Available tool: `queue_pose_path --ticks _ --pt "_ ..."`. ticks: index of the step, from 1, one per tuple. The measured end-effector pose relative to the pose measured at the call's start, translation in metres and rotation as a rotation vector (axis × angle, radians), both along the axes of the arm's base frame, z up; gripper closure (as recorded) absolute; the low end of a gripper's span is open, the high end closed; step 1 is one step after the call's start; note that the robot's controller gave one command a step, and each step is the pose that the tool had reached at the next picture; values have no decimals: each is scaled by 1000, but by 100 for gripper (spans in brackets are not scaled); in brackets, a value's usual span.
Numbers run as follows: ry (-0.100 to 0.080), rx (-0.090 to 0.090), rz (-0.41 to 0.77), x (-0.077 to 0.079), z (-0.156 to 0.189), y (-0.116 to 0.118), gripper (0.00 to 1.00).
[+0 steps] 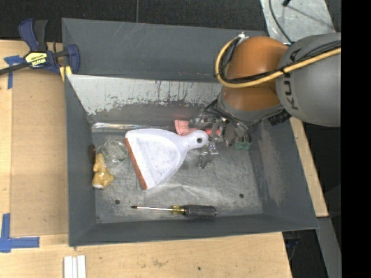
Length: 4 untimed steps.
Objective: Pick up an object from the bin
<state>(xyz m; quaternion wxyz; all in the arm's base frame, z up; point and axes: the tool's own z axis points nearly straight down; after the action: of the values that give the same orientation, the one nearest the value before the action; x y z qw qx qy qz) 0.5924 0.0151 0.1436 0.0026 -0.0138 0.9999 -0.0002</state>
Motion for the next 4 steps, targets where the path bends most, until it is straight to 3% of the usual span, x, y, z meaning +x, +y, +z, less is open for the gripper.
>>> queue_pose_path --ticks 1,2,3,4 --pt "-1 1 -131 12 -6 -4 0" --pt "1 1 -250 18 -42 3 0" --pt "-40 -3 -131 28 -56 10 100" --pt "-40 -3 -131 28 -56 10 100"
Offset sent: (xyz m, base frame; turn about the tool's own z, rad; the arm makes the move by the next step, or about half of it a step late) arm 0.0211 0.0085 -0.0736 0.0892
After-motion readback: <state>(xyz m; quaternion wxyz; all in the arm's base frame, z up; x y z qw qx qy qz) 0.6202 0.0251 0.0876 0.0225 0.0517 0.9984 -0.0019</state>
